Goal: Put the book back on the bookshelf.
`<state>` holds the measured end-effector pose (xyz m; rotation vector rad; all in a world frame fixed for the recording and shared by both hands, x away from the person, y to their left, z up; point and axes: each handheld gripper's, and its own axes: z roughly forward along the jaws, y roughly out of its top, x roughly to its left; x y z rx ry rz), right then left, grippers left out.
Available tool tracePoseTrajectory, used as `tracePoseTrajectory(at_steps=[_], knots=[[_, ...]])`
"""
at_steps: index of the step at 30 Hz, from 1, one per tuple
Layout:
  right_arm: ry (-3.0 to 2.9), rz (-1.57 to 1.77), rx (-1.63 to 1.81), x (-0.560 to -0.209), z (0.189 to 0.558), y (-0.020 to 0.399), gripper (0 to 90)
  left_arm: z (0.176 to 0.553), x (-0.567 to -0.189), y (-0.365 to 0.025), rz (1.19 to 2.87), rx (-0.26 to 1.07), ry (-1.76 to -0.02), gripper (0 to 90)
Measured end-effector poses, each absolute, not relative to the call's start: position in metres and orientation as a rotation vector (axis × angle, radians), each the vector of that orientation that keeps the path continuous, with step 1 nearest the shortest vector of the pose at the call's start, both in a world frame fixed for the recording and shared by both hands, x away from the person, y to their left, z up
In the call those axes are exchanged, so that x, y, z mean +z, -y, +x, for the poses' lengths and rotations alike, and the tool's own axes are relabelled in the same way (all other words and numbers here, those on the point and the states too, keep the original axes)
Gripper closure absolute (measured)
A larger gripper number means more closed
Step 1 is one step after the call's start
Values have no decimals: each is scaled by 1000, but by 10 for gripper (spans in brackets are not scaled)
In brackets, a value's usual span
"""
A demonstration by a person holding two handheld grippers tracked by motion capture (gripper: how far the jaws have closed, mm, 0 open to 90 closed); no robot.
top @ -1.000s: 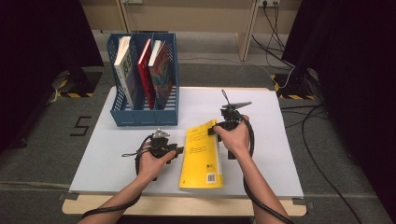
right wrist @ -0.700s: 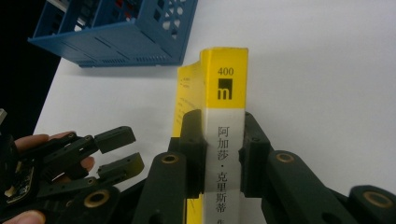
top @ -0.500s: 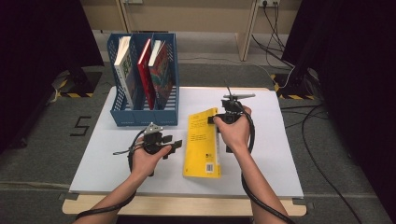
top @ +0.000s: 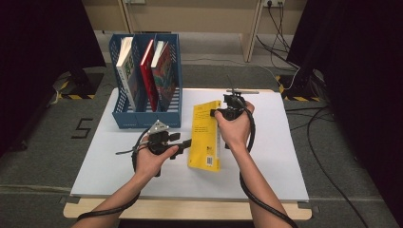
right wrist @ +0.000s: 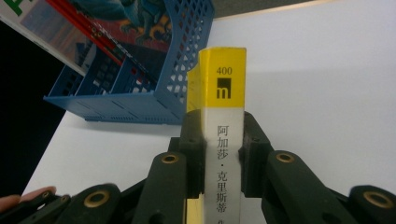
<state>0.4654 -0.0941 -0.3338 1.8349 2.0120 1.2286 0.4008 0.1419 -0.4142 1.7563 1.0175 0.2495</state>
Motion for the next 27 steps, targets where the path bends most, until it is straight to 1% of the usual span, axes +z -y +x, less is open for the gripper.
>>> tracePoseTrajectory(at_steps=[10, 19, 20, 27], knots=[[-1943, 1810, 1235, -328, 469, 83, 761, 400, -386, -107, 1787, 263, -895, 319], [-1922, 1817, 1228, -327, 472, 78, 761, 404, -385, -87, 1829, 281, -853, 297], [-1919, 1812, 1228, -327, 472, 77, 761, 404, -386, -83, 1836, 300, -848, 296], [-1914, 1812, 1226, -327, 471, 76, 761, 407, -388, -78, 1840, 319, -853, 294]])
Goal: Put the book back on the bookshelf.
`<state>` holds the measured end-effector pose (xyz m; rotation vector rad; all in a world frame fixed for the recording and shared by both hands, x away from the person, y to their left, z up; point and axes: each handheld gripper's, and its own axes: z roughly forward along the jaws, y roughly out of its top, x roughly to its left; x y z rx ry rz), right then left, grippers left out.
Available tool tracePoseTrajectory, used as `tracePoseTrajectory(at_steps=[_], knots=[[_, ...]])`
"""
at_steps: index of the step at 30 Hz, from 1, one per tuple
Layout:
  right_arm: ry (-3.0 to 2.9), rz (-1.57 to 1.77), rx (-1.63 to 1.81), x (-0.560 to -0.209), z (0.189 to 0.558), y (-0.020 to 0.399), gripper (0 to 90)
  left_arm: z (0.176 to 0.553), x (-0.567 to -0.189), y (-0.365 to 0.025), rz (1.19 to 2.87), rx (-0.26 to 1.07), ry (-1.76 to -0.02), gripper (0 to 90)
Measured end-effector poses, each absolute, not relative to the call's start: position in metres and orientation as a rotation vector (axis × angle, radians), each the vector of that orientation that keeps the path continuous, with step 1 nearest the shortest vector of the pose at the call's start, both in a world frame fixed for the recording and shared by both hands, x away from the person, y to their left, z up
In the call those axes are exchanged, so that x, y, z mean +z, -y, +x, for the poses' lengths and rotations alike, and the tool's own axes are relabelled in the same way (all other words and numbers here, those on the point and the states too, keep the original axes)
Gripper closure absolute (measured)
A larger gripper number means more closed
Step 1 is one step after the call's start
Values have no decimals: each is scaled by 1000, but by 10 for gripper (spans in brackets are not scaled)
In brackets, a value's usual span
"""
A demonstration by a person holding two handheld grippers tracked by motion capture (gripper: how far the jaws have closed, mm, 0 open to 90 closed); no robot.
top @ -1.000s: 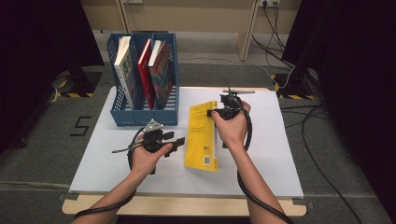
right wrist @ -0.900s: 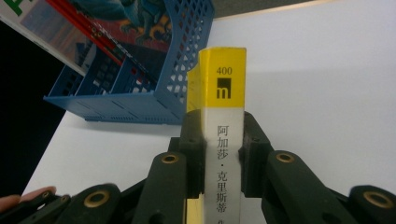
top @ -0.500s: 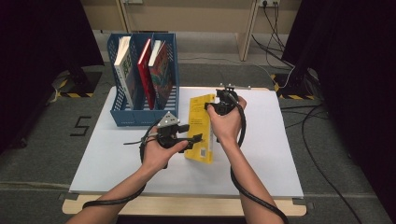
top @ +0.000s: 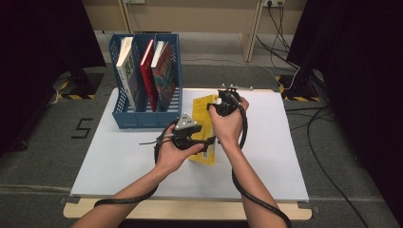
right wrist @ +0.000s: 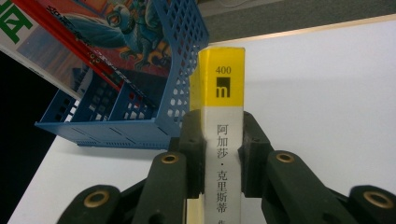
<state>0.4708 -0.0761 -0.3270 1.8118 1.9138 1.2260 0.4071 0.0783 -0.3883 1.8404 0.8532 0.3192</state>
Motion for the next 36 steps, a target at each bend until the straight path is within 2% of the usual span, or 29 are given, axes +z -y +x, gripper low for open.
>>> tracePoseTrajectory(at_steps=[20, 23, 24, 32, 36], knots=[[-1922, 1802, 1200, -317, 460, 77, 760, 412, -397, -73, 1880, 356, -839, 315], [-1912, 1801, 1196, -317, 459, 75, 759, 411, -394, -69, 1891, 397, -837, 315], [-1905, 1797, 1192, -316, 458, 73, 759, 409, -390, -66, 1882, 464, -832, 317], [-1902, 1808, 1211, -314, 458, 68, 758, 414, -395, -64, 1881, 511, -863, 245], [-1895, 1814, 1215, -314, 457, 68, 758, 413, -396, -63, 1889, 519, -854, 248]])
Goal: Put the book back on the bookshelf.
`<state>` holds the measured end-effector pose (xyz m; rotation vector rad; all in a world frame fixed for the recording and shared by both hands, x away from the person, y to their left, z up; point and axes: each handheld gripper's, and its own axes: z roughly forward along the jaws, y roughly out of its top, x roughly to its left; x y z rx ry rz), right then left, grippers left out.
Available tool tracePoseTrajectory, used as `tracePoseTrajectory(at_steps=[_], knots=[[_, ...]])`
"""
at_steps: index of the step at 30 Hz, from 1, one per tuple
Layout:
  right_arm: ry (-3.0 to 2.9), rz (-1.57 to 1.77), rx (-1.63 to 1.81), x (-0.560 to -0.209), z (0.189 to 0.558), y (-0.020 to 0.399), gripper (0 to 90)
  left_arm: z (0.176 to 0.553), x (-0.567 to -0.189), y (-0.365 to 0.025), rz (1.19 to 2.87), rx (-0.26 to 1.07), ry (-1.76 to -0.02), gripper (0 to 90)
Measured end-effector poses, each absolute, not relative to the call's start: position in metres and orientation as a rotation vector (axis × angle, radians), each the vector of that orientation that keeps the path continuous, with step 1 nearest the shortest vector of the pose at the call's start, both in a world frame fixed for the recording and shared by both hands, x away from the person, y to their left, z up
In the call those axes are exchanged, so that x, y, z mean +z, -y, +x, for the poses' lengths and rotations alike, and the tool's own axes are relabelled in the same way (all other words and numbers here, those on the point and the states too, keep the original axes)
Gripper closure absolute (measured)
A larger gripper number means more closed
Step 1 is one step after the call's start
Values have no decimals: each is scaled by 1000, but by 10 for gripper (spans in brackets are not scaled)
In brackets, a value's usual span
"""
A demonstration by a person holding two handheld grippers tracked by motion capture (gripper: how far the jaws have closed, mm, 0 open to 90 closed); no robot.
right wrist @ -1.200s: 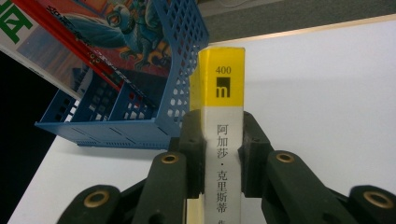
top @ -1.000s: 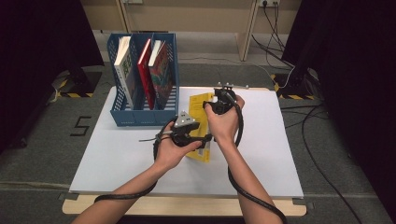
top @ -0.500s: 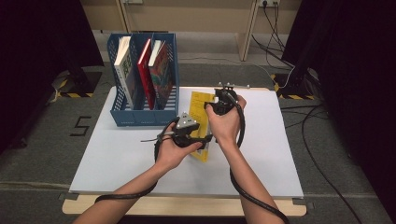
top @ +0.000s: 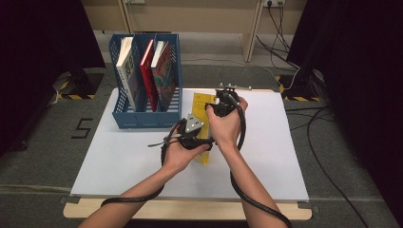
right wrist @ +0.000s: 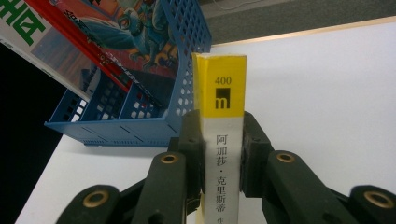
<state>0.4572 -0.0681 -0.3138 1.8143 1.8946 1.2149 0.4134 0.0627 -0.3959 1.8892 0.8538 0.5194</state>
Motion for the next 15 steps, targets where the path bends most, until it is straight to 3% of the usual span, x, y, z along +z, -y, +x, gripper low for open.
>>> tracePoseTrajectory(at_steps=[15], knots=[[-1877, 1816, 1232, -312, 455, 67, 757, 417, -393, -61, 1888, 536, -868, 256]])
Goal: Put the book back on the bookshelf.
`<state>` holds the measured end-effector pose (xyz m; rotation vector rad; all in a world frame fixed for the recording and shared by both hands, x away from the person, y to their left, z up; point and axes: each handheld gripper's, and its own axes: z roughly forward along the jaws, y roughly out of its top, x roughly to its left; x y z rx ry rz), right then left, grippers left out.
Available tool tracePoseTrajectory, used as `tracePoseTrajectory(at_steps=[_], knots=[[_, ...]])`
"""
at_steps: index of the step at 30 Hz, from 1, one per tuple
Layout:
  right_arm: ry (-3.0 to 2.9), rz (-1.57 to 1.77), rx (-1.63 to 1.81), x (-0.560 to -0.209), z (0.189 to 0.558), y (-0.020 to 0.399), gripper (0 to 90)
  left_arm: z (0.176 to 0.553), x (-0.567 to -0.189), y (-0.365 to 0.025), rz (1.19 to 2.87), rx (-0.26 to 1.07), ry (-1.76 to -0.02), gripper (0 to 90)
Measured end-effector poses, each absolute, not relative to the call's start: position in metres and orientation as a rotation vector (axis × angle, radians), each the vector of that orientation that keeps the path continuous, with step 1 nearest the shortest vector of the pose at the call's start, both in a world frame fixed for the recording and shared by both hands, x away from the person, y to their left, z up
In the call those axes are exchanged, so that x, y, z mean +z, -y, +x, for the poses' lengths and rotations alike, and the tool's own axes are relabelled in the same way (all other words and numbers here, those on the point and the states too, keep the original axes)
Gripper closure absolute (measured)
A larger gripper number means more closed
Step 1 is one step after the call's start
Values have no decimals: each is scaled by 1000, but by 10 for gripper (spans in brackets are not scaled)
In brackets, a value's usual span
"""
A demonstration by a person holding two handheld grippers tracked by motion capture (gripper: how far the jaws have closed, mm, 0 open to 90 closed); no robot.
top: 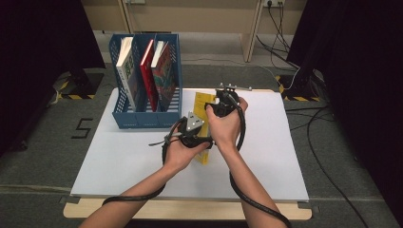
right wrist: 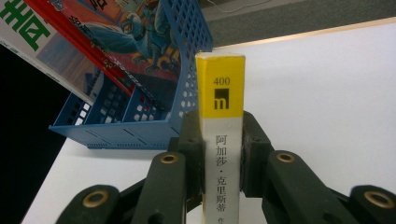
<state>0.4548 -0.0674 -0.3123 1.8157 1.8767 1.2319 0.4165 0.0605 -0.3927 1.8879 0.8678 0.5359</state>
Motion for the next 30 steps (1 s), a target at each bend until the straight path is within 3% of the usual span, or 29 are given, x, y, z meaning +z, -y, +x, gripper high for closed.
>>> tracePoseTrajectory(at_steps=[16, 30], knots=[[-1858, 1792, 1243, -305, 448, 68, 751, 419, -395, -60, 1888, 557, -890, 331], [-1856, 1796, 1258, -305, 449, 65, 745, 420, -395, -58, 1902, 647, -878, 284]])
